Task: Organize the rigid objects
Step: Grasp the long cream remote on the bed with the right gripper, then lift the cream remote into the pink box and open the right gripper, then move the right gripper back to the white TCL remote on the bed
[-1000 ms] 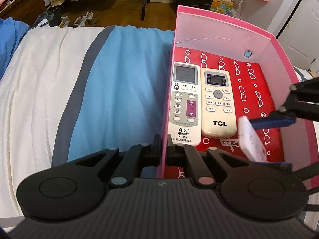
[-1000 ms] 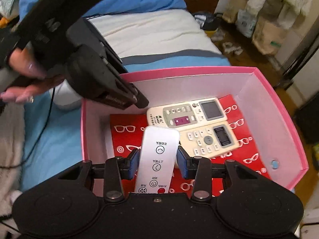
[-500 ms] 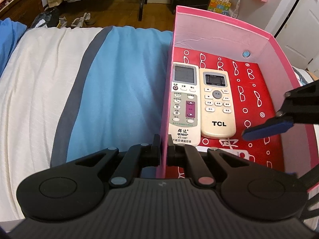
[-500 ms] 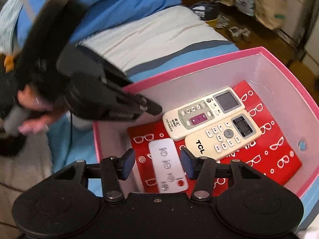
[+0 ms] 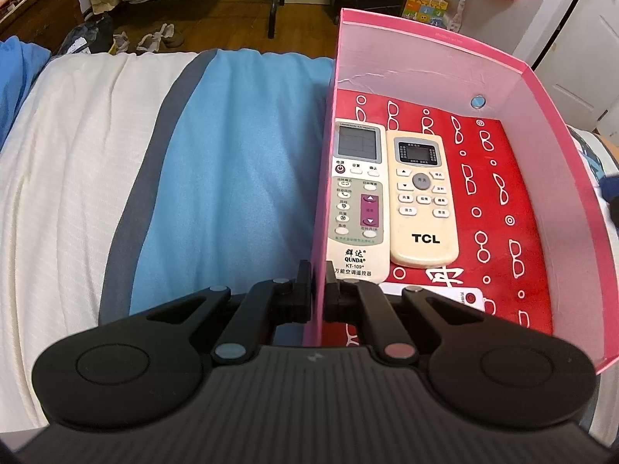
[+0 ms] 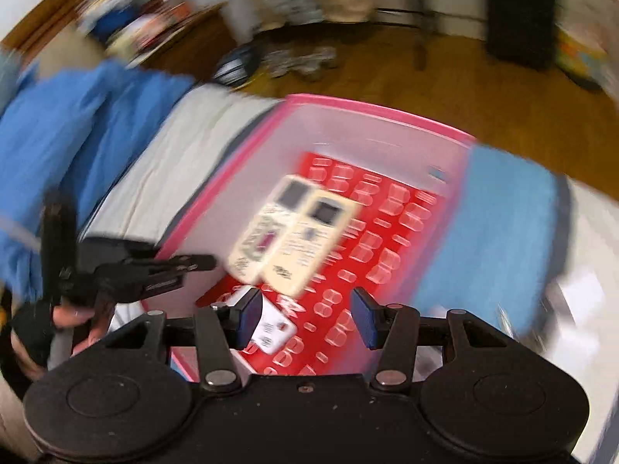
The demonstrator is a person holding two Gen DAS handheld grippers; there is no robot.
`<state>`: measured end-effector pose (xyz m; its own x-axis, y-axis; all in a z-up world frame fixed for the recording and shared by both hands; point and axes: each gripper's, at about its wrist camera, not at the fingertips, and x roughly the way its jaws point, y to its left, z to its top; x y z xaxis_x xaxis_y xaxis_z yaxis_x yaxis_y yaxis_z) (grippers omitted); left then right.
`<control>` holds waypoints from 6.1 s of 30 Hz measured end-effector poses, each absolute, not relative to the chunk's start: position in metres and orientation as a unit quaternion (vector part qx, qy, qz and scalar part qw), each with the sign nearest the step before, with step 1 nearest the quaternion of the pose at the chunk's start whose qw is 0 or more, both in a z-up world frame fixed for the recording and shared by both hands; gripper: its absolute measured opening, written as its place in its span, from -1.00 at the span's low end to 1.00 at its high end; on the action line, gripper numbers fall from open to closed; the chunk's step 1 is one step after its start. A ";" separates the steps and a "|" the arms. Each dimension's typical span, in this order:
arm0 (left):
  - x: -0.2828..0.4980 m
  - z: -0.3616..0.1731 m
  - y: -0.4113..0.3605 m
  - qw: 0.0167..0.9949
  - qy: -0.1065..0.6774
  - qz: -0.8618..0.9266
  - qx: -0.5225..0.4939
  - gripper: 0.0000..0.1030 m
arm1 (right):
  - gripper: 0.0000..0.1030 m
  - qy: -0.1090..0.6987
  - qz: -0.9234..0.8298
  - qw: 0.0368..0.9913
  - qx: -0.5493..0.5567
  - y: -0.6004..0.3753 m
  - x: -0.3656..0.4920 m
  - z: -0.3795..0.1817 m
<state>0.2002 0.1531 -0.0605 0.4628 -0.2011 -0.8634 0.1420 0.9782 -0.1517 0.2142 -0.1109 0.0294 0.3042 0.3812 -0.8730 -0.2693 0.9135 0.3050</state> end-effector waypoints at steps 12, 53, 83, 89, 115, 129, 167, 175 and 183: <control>0.200 -0.060 0.149 0.855 0.509 -0.094 -0.019 -0.93 | 0.08 0.613 0.015 0.754 0.235 -0.236 0.143 -0.049; 0.197 -0.057 0.150 0.856 0.508 -0.091 -0.021 -0.93 | -0.61 0.484 0.016 0.871 0.084 -0.182 0.100 -0.031; 0.198 -0.060 0.155 0.856 0.506 -0.096 -0.036 -0.93 | -0.61 0.455 0.189 0.856 -0.155 -0.032 0.197 0.001; 0.197 -0.061 0.157 0.858 0.503 -0.101 -0.039 -0.93 | -0.62 0.430 0.172 0.822 -0.331 0.001 0.202 -0.024; 0.196 -0.063 0.156 0.857 0.503 -0.103 -0.037 -0.92 | 0.28 0.528 0.273 0.776 -0.213 -0.012 0.224 -0.038; 0.194 -0.062 0.158 0.857 0.503 -0.107 -0.037 -0.92 | 0.14 0.531 0.118 0.828 -0.137 -0.028 0.241 -0.030; 0.195 -0.061 0.158 0.857 0.504 -0.104 -0.035 -0.92 | 0.15 0.485 0.059 0.866 0.107 -0.147 0.158 0.014; 0.196 -0.062 0.158 0.856 0.505 -0.099 -0.039 -0.92 | 0.05 0.529 0.086 0.833 0.139 -0.179 0.134 -0.039; 0.197 -0.062 0.158 0.856 0.507 -0.091 -0.041 -0.91 | 0.17 0.527 0.122 0.841 0.008 -0.158 0.123 -0.066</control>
